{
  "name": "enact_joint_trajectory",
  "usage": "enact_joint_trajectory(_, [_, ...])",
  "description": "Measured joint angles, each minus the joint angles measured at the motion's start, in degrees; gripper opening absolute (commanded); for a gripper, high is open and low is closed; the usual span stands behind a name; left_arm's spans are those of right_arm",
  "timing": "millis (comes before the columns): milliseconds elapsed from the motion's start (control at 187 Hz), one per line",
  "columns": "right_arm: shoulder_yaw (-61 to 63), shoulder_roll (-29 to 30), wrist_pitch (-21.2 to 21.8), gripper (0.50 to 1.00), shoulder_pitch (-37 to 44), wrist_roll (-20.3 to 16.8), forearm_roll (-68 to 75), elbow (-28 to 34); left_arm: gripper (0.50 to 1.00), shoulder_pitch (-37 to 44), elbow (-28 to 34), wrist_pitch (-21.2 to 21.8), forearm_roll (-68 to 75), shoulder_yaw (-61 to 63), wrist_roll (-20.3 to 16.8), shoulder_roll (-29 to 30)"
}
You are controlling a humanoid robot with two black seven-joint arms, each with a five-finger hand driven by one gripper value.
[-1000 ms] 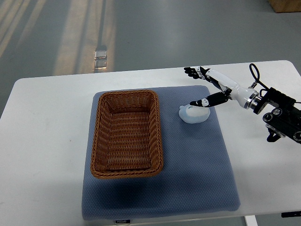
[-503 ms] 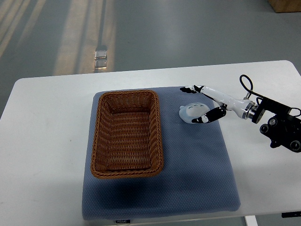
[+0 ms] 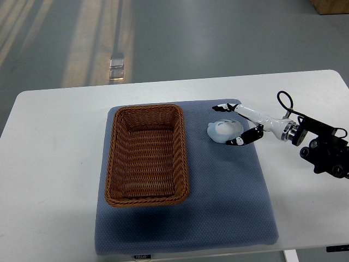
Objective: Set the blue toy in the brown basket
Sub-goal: 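Close the right hand fingers around the plush toy and lift it, then carry the plush toy over the wicker basket and release it inside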
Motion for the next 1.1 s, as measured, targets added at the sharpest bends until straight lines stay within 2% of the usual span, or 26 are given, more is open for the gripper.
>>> enact_joint_trajectory(80, [-0.3, 0.8, -0.3, 0.791, 0.0, 0.0, 0.0, -0.6, 1.0, 0.0, 0.0, 0.0, 0.0, 0.0, 0.0, 0.0])
enact_joint_trajectory(176, [-0.4, 1.3, -0.4, 0.742, 0.0, 0.0, 0.0, -1.0, 1.0, 0.0, 0.0, 0.0, 0.0, 0.0, 0.0, 0.0])
enact_joint_trajectory(230, [-0.5, 1.4, -0.4, 0.672, 0.0, 0.0, 0.0, -1.1, 1.0, 0.0, 0.0, 0.0, 0.0, 0.0, 0.0, 0.0])
enact_joint_trajectory(267, [-0.6, 1.4, -0.5, 0.593, 0.0, 0.0, 0.0, -1.1, 1.0, 0.0, 0.0, 0.0, 0.0, 0.0, 0.0, 0.0])
enact_joint_trajectory(278, [-0.6, 1.4, -0.5, 0.592, 0.0, 0.0, 0.0, -1.2, 1.0, 0.0, 0.0, 0.0, 0.0, 0.0, 0.0, 0.0])
enact_joint_trajectory(283, [-0.6, 1.4, -0.5, 0.57, 0.0, 0.0, 0.0, -1.2, 1.0, 0.0, 0.0, 0.0, 0.0, 0.0, 0.0, 0.0])
enact_joint_trajectory(305, [-0.7, 1.4, -0.6, 0.533, 0.0, 0.0, 0.0, -1.2, 1.0, 0.0, 0.0, 0.0, 0.0, 0.0, 0.0, 0.0])
enact_joint_trajectory(337, [-0.8, 1.4, -0.7, 0.5, 0.0, 0.0, 0.0, -1.3, 1.0, 0.0, 0.0, 0.0, 0.0, 0.0, 0.0, 0.0])
enact_joint_trajectory(626, [-0.3, 1.2, -1.8, 0.5, 0.1, 0.0, 0.5, -1.3, 1.0, 0.0, 0.0, 0.0, 0.0, -0.1, 0.0, 0.0])
enact_joint_trajectory(834, [0.2, 0.6, -3.1, 0.5, 3.2, 0.0, 1.4, -0.7, 1.0, 0.0, 0.0, 0.0, 0.0, 0.0, 0.0, 0.0])
enact_joint_trajectory(1102, [0.3, 4.1, -2.9, 0.5, 7.8, 0.0, 1.4, -0.6, 1.0, -0.4, 0.0, 0.0, 0.0, 0.0, 0.0, 0.0])
